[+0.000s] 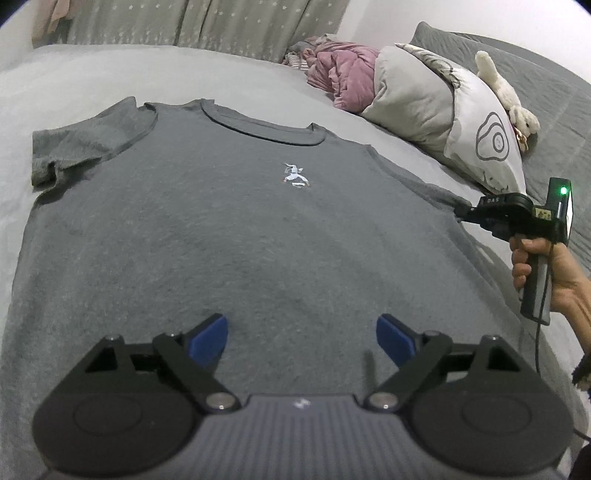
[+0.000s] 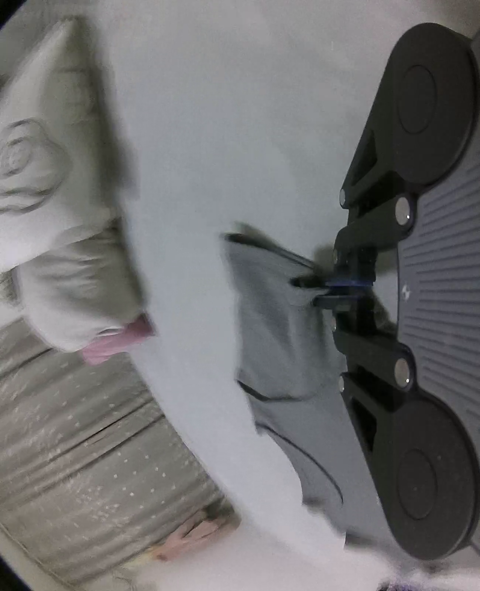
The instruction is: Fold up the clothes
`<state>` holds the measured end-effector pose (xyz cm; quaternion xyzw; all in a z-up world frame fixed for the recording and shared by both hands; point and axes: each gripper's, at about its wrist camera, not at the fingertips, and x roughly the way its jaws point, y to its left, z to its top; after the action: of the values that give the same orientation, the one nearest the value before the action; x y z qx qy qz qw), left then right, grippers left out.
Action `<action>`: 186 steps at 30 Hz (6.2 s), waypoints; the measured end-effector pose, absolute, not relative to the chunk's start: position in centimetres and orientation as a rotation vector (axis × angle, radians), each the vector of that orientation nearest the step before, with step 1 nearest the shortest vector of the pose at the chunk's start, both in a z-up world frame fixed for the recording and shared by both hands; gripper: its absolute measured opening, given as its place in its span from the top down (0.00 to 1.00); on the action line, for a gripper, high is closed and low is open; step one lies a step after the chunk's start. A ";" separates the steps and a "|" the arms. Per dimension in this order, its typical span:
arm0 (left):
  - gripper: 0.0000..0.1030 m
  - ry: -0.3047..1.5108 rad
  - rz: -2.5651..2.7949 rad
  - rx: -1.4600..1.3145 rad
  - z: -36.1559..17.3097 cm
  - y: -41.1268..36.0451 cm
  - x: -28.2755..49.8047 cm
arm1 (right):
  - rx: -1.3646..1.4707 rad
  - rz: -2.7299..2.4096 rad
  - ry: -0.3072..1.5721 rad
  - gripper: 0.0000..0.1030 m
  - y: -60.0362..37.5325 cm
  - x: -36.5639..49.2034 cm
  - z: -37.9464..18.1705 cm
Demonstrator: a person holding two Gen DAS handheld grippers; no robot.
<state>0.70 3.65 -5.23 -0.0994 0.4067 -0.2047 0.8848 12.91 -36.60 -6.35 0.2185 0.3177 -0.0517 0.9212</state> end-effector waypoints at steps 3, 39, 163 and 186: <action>0.14 0.850 -0.426 -0.214 -5.1 3.7 0.6 | 0.445 -0.116 0.702 0.78 -36.2 13.0 -6.2; 0.09 0.871 -0.425 -0.211 -4.9 3.8 0.5 | 0.595 0.073 0.821 0.87 -35.2 8.5 -7.1; 0.00 1.064 0.032 -0.159 -2.8 5.1 -7.3 | 0.217 -0.135 0.984 0.02 -23.7 -9.3 -0.9; 0.00 1.011 -0.003 -0.081 -2.9 2.4 -7.3 | -0.020 -0.067 0.937 0.02 -17.5 -8.9 -2.2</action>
<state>-7.27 2.39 -2.91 -0.0390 0.4843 -0.0015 0.8740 -8.94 -17.48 -2.21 -0.0095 0.4514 -0.0324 0.8917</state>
